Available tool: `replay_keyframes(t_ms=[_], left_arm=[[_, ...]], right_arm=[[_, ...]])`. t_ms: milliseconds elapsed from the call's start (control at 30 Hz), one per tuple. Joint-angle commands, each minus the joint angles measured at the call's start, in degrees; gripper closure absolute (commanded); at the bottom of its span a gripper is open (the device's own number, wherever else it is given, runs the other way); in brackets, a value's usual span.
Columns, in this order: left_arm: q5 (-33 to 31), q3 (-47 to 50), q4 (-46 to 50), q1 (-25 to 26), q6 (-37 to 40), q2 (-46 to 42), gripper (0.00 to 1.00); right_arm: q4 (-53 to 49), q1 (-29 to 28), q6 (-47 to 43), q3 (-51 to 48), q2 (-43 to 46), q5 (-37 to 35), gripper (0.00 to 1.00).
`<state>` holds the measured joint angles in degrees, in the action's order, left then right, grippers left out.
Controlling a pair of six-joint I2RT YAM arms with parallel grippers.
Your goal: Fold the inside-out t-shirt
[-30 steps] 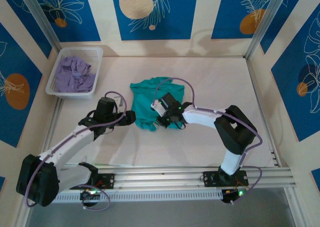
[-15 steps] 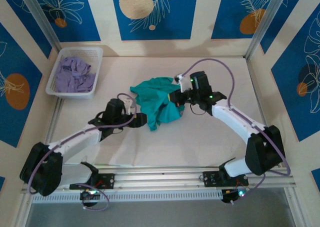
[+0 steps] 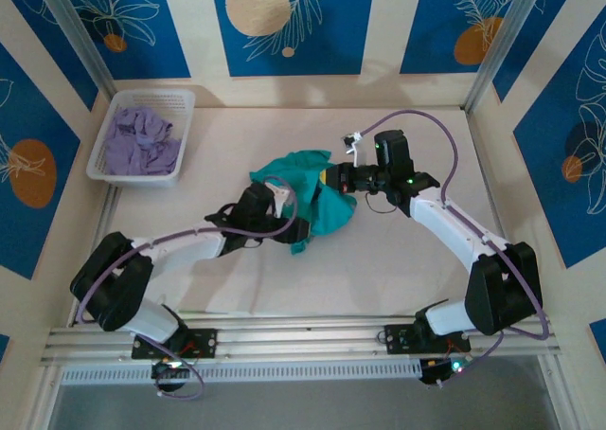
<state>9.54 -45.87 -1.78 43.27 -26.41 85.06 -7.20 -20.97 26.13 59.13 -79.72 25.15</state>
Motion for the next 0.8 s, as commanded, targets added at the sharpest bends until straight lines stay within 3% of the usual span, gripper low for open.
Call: replay_keyframes(t_ms=[0, 67, 167, 300, 500, 600, 700, 767], left_arm=[[-16.34, -1.75, 7.12, 3.76, 3.51, -2.54, 0.27], [-24.61, -1.86, 10.16, 6.31, 3.6, -4.14, 0.28], [-32.1, -2.16, 11.79, 10.76, 5.27, -5.7, 0.3], [-33.83, -4.09, 10.54, 14.36, 7.98, -3.18, 0.29], [-35.66, -5.54, 4.44, 14.67, 9.45, 4.41, 0.25], [-37.54, -4.95, 0.92, 14.44, 10.5, 5.86, 0.39], [-36.5, -4.34, -0.6, 13.15, 11.8, 5.16, 0.61], [-33.83, -3.15, -1.32, 11.85, 13.51, 2.32, 0.82]], right_arm=[[1.99, 0.63, 1.58, -0.66, -0.48, 2.44, 1.0], [2.73, 0.71, 1.9, -0.77, -1.18, 2.79, 1.0], [3.4, 0.75, 2.31, -0.6, -2.28, 3.15, 1.0], [4.55, 0.84, 2.78, -0.64, -3.43, 3.32, 1.0], [4.7, 1.02, 3.14, -0.34, -3.64, 3.64, 1.0], [3.65, 1.37, 2.71, -0.42, -2.45, 3.41, 1.0], [1.19, 2.51, 1.21, -0.09, -0.64, 3.0, 1.0], [-1.55, 3.73, -0.63, 0.9, 1.19, 2.55, 1.0]])
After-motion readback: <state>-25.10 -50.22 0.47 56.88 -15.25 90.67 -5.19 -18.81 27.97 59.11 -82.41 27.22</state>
